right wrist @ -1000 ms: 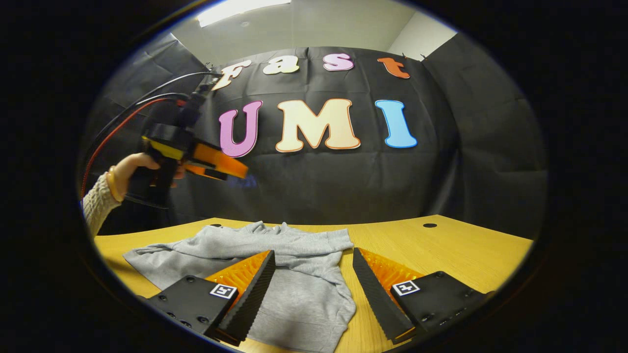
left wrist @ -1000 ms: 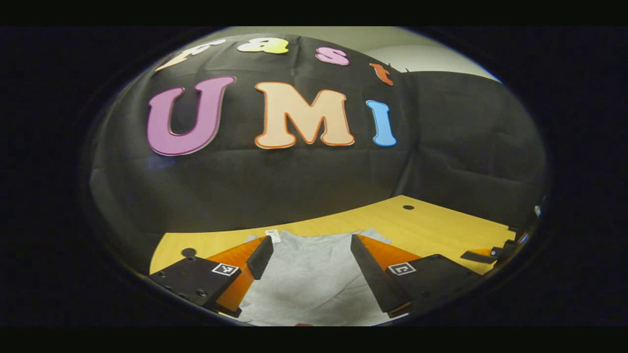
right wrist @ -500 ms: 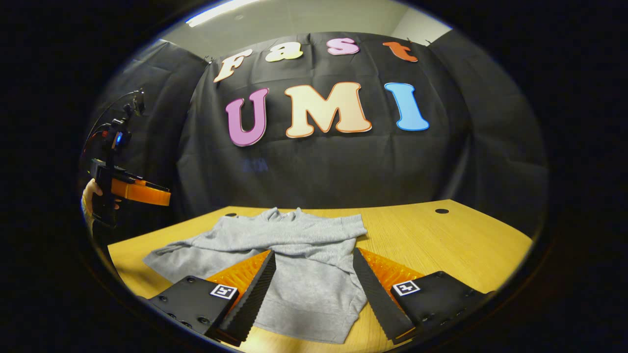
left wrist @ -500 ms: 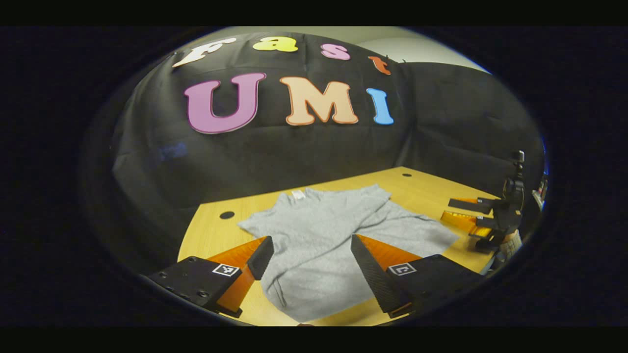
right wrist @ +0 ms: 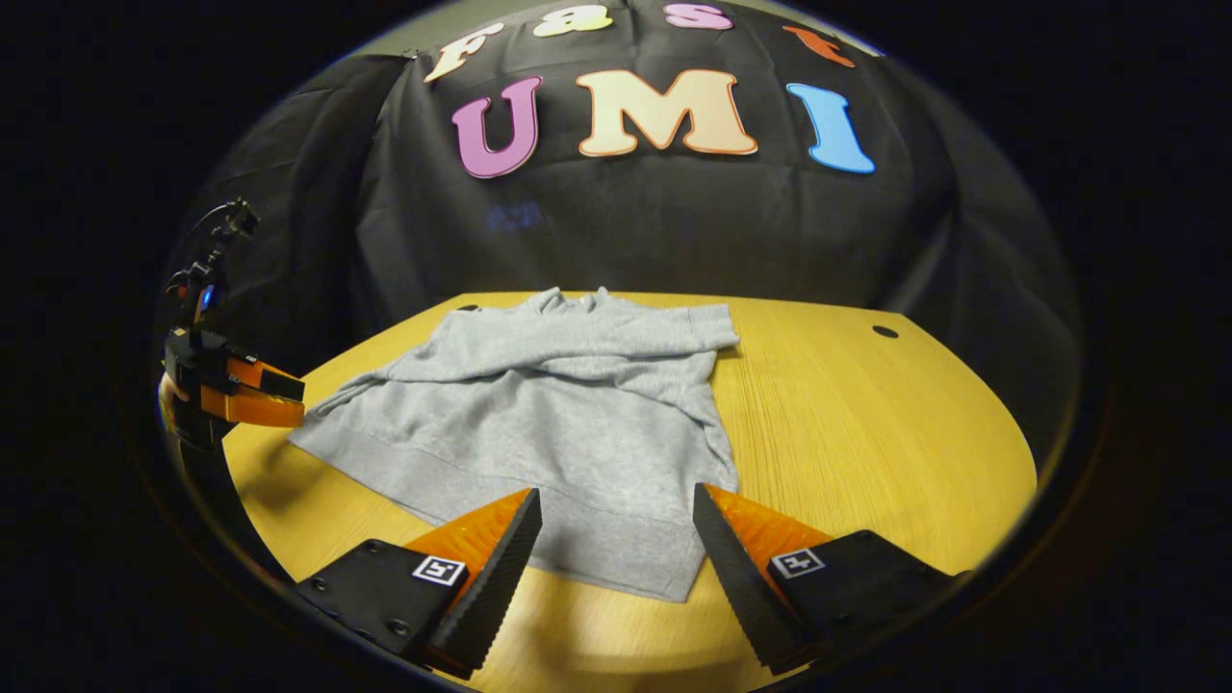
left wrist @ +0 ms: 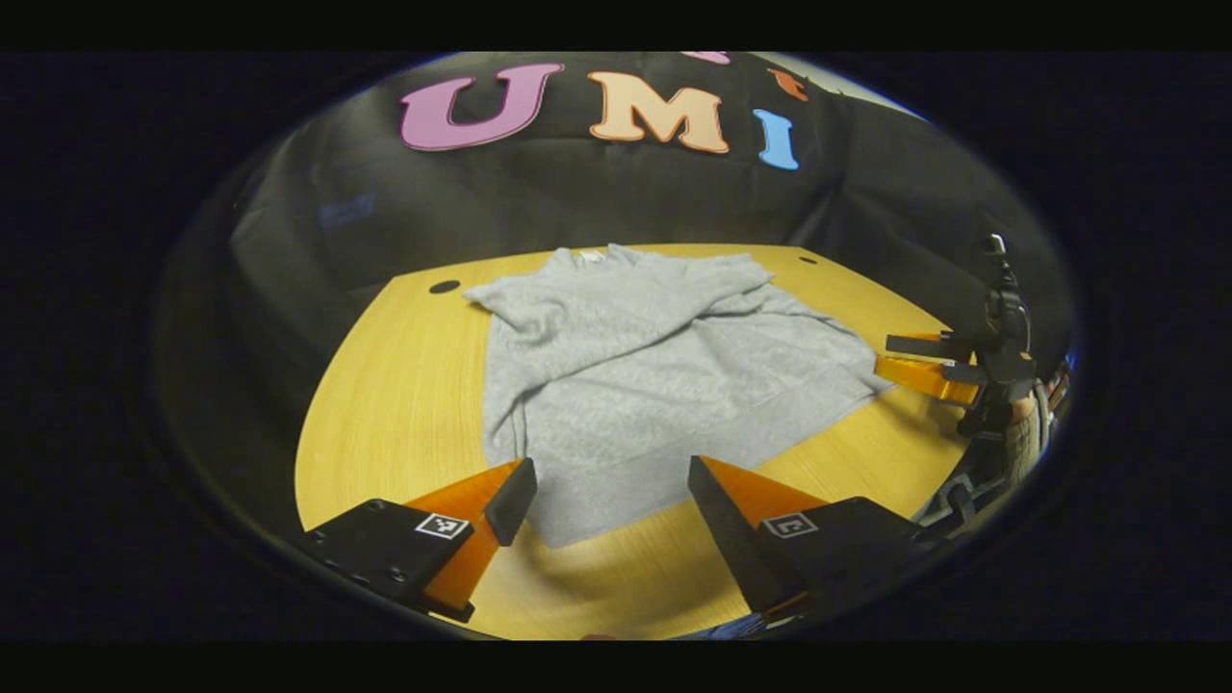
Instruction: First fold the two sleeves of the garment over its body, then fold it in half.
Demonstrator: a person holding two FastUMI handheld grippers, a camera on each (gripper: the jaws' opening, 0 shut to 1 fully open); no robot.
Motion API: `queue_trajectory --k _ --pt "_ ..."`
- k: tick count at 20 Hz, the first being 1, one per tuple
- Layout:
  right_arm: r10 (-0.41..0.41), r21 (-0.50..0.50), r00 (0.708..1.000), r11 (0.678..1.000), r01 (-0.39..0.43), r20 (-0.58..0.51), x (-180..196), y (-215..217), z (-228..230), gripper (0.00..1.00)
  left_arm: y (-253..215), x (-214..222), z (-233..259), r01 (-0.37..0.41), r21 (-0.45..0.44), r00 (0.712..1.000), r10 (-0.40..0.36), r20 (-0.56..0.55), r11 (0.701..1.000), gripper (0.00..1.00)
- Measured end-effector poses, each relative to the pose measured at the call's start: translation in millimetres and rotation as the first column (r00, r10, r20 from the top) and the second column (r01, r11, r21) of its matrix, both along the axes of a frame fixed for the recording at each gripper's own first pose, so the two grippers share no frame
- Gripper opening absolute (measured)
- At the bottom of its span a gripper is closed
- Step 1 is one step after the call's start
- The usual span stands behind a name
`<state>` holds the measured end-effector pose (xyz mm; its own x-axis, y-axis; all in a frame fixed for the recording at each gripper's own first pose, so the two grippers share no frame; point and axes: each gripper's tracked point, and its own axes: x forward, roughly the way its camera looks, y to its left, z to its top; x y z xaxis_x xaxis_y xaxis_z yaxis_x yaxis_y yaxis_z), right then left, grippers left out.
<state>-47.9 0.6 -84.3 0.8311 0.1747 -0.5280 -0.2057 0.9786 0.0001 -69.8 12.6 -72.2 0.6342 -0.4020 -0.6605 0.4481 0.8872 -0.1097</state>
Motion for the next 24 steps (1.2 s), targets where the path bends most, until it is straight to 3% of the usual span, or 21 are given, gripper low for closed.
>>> queue_trajectory --k 3,8,10,11,19,22,23,24 --pt "0.005 0.007 0.998 1.000 -0.005 -0.062 -3.8 3.1 -13.0 0.97 3.7 -5.1 -9.6 -0.014 0.003 0.999 0.014 -0.029 1.000 0.95" --pt "0.014 -0.012 0.997 1.000 -0.015 -0.080 -4.9 4.1 -18.1 0.99 8.1 -2.3 -24.0 -0.030 0.025 0.997 0.031 -0.064 0.999 0.95" --pt "0.026 -0.035 0.996 0.999 -0.029 -0.083 -5.3 5.6 -20.5 0.96 10.7 -3.4 -32.9 -0.036 0.045 0.995 0.040 -0.086 0.998 0.94" --pt "0.033 -0.050 0.996 0.998 -0.037 -0.082 -5.5 5.5 -21.0 0.99 11.8 -1.2 -32.2 -0.030 0.052 0.997 0.033 -0.068 0.998 0.94" --pt "0.030 -0.054 0.996 0.998 -0.035 -0.079 -6.9 7.3 -24.8 0.99 12.9 -1.6 -34.8 -0.052 0.083 0.998 0.055 -0.043 0.995 0.92" --pt "0.042 -0.038 0.995 0.998 -0.046 -0.089 -9.4 15.0 -25.9 0.97 11.2 -2.0 -33.6 -0.046 0.086 0.998 0.049 -0.026 0.995 0.91" --pt "0.046 -0.045 0.996 0.998 -0.050 -0.077 -8.5 15.2 -25.5 0.80 10.3 -3.0 -34.2 -0.048 0.078 0.998 0.051 -0.029 0.996 0.88" --pt "0.057 -0.039 0.994 0.997 -0.061 -0.088 -9.4 17.8 -26.2 0.81 8.3 -2.6 -33.0 -0.050 0.069 0.998 0.052 -0.023 0.996 0.84"
